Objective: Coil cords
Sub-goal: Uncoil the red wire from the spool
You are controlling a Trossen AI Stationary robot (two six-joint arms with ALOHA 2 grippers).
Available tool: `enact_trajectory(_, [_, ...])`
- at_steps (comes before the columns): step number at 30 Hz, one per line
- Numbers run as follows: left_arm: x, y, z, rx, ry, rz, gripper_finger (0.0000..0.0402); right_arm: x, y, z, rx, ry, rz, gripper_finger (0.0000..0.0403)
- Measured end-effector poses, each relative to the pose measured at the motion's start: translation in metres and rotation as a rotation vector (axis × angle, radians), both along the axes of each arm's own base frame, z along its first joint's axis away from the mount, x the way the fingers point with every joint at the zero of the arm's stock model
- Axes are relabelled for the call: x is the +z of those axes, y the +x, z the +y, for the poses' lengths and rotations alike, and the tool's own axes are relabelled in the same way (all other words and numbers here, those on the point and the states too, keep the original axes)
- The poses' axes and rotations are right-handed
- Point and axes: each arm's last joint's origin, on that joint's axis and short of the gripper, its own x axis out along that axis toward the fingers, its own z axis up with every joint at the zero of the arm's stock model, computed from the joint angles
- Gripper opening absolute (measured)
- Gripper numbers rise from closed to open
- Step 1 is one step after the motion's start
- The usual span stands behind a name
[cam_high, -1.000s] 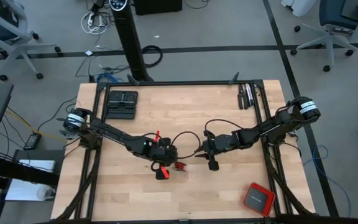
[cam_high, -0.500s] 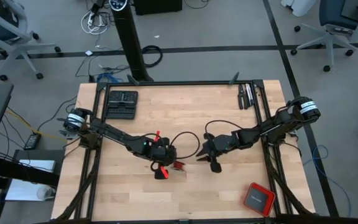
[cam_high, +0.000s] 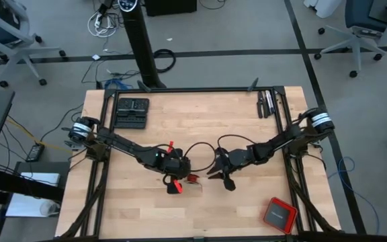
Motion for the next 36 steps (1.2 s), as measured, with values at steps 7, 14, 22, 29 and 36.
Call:
enact_trajectory(7, [0.002,-0.001,-0.004,-0.016,0.008,-0.002,0.0006,-0.004,0.015,0.006,0.054,0.029,-0.007,0.0091])
enact_trajectory(14, [0.002,-0.001,-0.006,-0.031,-0.020,0.005,0.0019,-0.007,0.017,0.005,0.047,0.017,0.013,0.0091])
enact_trajectory(22, [0.003,0.000,-0.008,-0.015,-0.045,-0.010,0.0088,-0.008,0.017,0.005,0.049,0.003,0.018,0.0091])
enact_trajectory(29, [0.003,0.001,-0.006,0.032,-0.012,-0.027,0.0094,-0.008,0.017,0.003,0.034,-0.031,0.009,0.0091])
enact_trajectory(36, [0.006,0.005,-0.007,0.037,-0.022,-0.079,0.0094,-0.008,0.018,-0.002,0.014,-0.033,0.007,0.0091])
